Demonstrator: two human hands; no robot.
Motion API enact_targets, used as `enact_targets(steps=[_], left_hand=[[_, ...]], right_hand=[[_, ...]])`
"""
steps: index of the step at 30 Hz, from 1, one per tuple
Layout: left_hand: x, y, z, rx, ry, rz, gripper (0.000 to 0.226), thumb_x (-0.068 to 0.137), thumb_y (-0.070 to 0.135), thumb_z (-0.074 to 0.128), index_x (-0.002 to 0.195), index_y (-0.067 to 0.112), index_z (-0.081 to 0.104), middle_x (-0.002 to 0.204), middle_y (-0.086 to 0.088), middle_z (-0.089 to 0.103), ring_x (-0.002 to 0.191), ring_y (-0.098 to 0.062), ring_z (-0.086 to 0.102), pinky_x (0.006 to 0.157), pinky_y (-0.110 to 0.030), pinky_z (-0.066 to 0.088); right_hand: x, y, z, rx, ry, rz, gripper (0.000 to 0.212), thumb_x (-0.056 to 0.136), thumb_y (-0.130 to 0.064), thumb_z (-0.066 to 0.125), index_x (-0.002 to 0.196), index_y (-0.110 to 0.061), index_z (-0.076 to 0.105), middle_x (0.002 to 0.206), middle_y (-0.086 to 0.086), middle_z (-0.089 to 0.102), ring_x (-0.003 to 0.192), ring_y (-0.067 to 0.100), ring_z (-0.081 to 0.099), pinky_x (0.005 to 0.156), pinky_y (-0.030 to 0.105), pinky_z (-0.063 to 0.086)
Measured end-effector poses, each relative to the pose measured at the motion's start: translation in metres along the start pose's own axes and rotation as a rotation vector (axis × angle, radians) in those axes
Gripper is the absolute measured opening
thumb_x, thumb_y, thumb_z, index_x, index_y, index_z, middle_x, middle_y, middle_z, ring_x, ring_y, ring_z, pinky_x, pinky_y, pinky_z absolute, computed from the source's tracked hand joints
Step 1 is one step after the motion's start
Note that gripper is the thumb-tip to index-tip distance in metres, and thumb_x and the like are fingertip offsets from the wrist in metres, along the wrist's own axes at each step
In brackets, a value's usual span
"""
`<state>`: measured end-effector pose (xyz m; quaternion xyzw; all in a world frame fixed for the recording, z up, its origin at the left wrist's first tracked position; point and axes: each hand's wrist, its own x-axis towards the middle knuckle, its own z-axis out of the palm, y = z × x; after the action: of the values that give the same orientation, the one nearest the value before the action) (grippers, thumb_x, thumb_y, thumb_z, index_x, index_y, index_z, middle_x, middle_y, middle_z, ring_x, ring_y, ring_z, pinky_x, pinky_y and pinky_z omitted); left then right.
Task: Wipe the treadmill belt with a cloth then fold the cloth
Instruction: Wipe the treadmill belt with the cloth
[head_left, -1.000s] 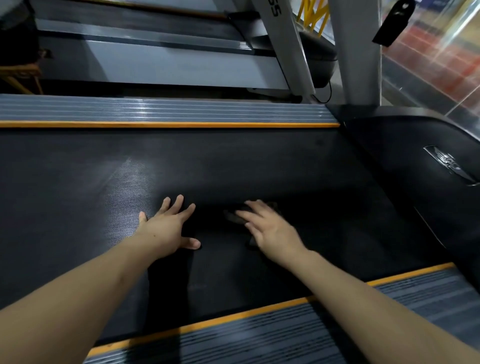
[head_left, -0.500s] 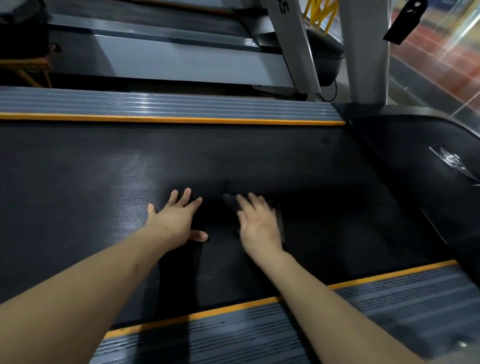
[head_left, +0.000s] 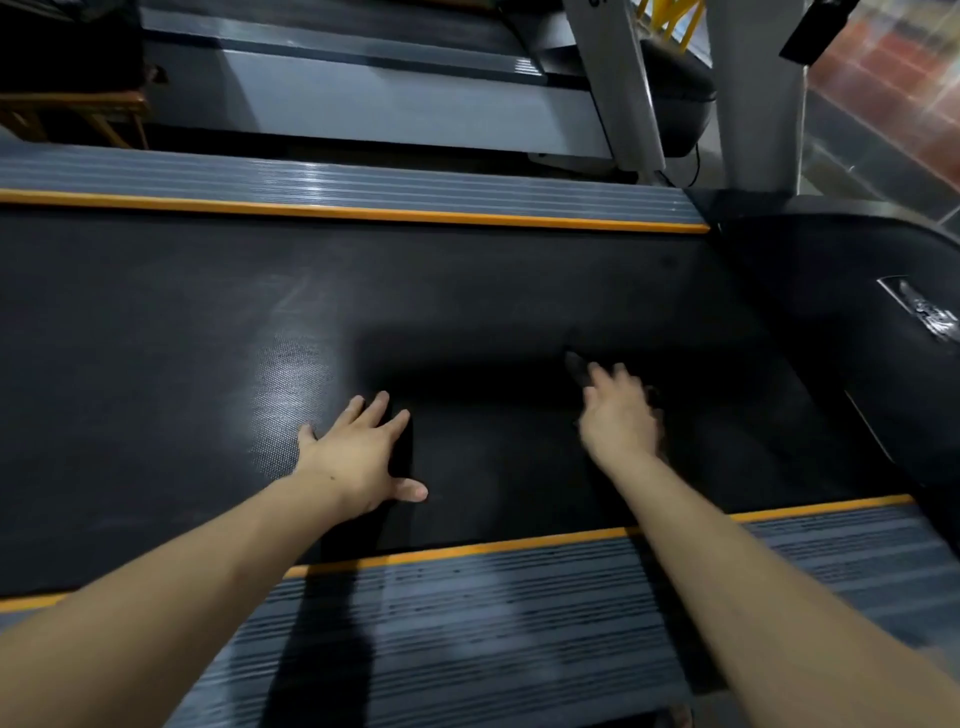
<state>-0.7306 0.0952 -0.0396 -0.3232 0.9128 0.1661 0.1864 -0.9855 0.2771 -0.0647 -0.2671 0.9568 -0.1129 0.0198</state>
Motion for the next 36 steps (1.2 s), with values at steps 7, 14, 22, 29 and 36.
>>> enact_targets(steps=[7,14,22,29,36], left_hand=[[-0.006,0.005,0.008,-0.018,0.01,-0.041,0.104,0.081,0.072,0.065,0.161,0.039,0.006,0.169,0.009,-0.013,0.156,-0.017,-0.013,0.114,-0.075,0.015],[-0.001,-0.005,0.003,-0.022,-0.083,-0.003,0.112,0.075,0.07,0.073,0.16,0.041,0.006,0.169,0.01,-0.014,0.156,-0.018,-0.013,0.11,-0.078,0.017],[-0.003,0.001,0.007,-0.045,-0.046,-0.021,0.112,0.077,0.063,0.076,0.161,0.04,0.006,0.169,0.01,-0.015,0.155,-0.017,-0.015,0.111,-0.078,0.015],[-0.001,-0.005,0.013,-0.046,-0.038,-0.003,0.11,0.079,0.067,0.071,0.161,0.041,0.002,0.168,0.009,-0.018,0.155,-0.017,-0.017,0.114,-0.076,0.01],[-0.001,-0.005,0.013,-0.056,-0.017,0.0,0.112,0.076,0.067,0.074,0.16,0.041,0.005,0.169,0.009,-0.014,0.155,-0.017,-0.015,0.112,-0.077,0.013]], right_hand=[[-0.059,-0.049,0.026,0.129,-0.135,-0.447,0.048,0.105,-0.028,0.041,0.152,-0.031,0.036,0.165,0.001,0.022,0.152,0.024,0.017,0.122,0.04,0.02],[-0.019,0.062,-0.008,0.09,-0.088,-0.098,0.046,0.107,-0.026,0.036,0.152,-0.031,0.035,0.165,0.004,0.018,0.153,0.027,0.012,0.118,0.04,0.023],[-0.07,-0.048,0.025,0.076,-0.087,-0.223,0.05,0.101,-0.021,0.042,0.151,-0.023,0.036,0.163,0.01,0.021,0.148,0.034,0.018,0.117,0.051,0.026],[-0.059,-0.016,0.008,0.298,-0.163,-0.427,0.05,0.102,-0.02,0.05,0.15,-0.032,0.042,0.159,0.003,0.035,0.146,0.02,0.035,0.117,0.027,0.028],[-0.06,-0.032,-0.006,0.344,-0.171,-0.301,0.048,0.101,-0.025,0.053,0.147,-0.031,0.045,0.157,0.0,0.039,0.147,0.023,0.032,0.116,0.037,0.033]])
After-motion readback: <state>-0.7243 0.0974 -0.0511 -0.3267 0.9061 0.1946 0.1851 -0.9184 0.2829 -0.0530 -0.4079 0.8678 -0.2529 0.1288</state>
